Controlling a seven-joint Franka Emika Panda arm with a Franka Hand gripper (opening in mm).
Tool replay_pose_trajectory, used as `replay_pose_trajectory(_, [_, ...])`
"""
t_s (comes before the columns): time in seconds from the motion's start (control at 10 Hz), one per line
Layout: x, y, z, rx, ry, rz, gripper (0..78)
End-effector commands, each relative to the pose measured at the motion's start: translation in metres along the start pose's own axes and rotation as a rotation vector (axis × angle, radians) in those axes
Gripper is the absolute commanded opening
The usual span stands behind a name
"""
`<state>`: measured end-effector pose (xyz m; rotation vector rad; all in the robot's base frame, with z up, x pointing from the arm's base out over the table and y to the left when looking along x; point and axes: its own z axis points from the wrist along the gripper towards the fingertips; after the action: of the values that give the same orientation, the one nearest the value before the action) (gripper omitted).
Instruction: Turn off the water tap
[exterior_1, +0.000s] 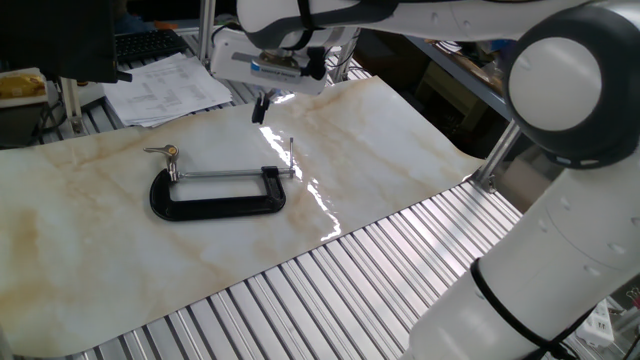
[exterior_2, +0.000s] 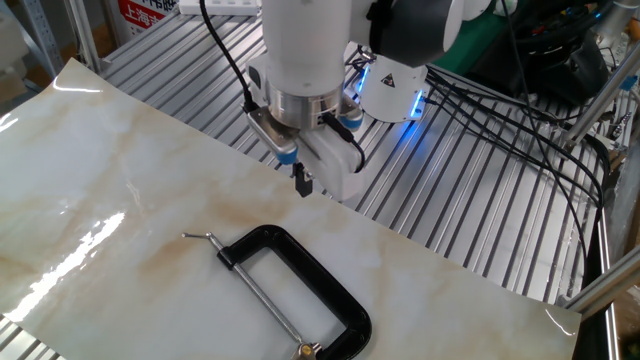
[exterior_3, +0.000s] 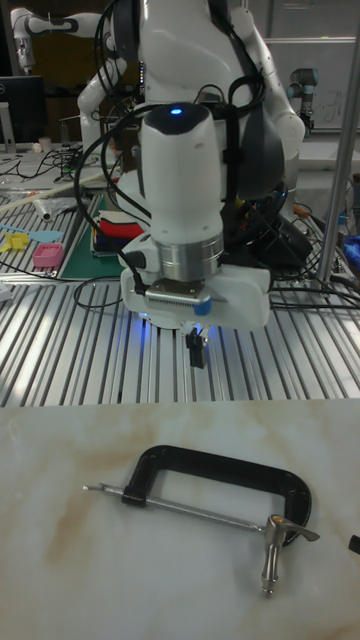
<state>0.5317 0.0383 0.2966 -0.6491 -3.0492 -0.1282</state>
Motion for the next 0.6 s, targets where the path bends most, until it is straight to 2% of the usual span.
replay_pose_trajectory(0.1, [-0.007,0.011,0.009,0.014,-0.011,0.003,0.0])
replay_pose_trajectory(0.2, [-0.009,0.014,0.013,0.014,-0.013,0.002,0.0])
replay_pose_trajectory(0.6, [-0.015,0.052,0.038,0.033,-0.02,0.024,0.0])
